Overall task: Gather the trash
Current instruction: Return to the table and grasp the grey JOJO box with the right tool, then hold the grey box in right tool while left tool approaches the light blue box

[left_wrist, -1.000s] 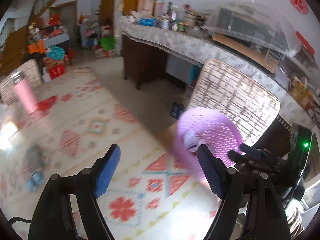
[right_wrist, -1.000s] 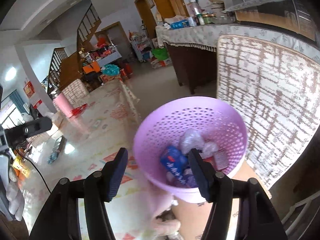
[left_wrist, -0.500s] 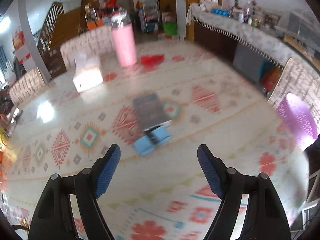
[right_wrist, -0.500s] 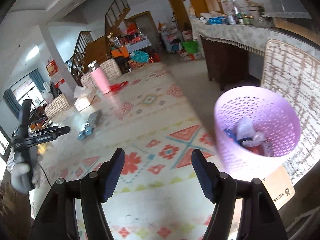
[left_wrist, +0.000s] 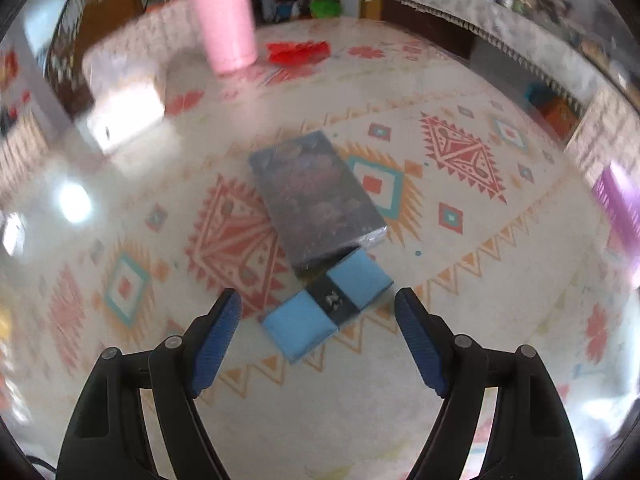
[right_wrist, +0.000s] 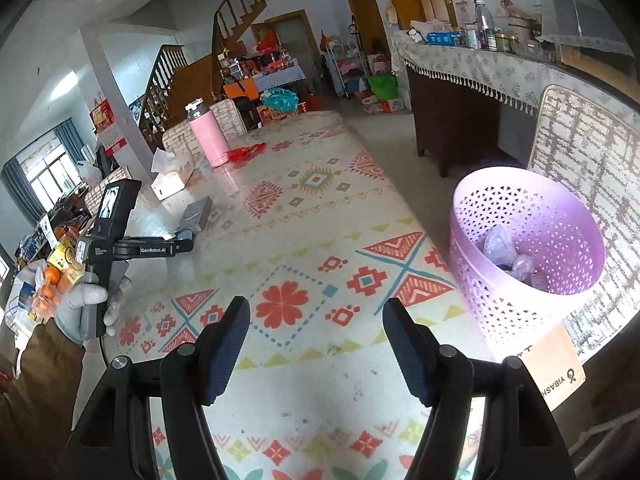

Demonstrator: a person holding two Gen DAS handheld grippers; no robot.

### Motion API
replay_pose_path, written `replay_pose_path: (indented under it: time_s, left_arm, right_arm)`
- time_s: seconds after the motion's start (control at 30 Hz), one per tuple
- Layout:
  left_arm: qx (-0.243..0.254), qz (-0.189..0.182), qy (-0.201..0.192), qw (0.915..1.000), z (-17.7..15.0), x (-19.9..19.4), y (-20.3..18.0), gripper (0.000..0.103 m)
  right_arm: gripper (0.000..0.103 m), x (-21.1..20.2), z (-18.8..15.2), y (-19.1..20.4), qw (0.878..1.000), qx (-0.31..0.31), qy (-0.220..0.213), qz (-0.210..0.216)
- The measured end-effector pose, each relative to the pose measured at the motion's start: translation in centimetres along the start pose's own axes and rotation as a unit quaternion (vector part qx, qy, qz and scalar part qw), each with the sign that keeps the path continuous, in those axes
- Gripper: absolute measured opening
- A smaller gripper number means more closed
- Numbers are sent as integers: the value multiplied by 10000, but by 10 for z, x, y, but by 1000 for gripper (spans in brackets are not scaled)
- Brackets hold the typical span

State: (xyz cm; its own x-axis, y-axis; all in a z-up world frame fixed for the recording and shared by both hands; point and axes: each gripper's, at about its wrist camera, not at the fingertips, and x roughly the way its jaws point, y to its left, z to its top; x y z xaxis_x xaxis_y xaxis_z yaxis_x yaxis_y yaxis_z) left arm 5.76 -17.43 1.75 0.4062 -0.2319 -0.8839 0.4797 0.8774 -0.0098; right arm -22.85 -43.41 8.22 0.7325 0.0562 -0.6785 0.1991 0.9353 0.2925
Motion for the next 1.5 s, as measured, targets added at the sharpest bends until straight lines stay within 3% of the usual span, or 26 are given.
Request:
replay_pose_path:
  time_s: [0.03, 0.07, 0.3, 0.47, 0.63, 0.8, 1.1, 1.4, 1.47, 1.5]
  left_arm:
    - [-70, 39, -39, 10000, -3, -3, 3, 54]
    - [-139, 98, -29, 9999, -7, -7, 7, 44]
    - [-631, 108, -178, 9978, -48, -31, 37, 44]
    - [-781, 58, -415, 9961, -56, -39, 50, 44]
    - [-959, 54, -455, 9943, -58, -43, 65, 44]
    - [-1430, -183, -543, 9881, -65, -48, 90, 44]
    - [-1671, -124, -672, 9836, -64, -55, 102, 45]
    - [-1844, -293, -715, 9798, -65, -60, 109, 45]
    - [-1844, -275, -739, 9797, -66, -61, 108, 45]
    - [-1846, -275, -740, 9796, -66, -62, 108, 45]
  right_arm:
    - [74, 2, 1, 2, 10000, -7, 16, 17]
    - [74, 6, 2, 6, 10000, -30, 46, 59]
    - [74, 40, -2, 44, 9980, -337, 419, 339]
    - [74, 68, 4, 76, 9949, -542, 675, 510]
    - [74, 115, 29, 116, 9897, -574, 1037, 808]
    - [78, 178, 59, 159, 9823, -715, 1313, 1127]
    - [79, 283, 112, 217, 9835, -818, 1512, 554]
    - [84, 314, 111, 245, 9839, -1125, 1386, -11]
    - [77, 314, 106, 250, 9815, -1375, 1301, -271]
    - [62, 312, 104, 252, 9797, -1512, 1250, -404]
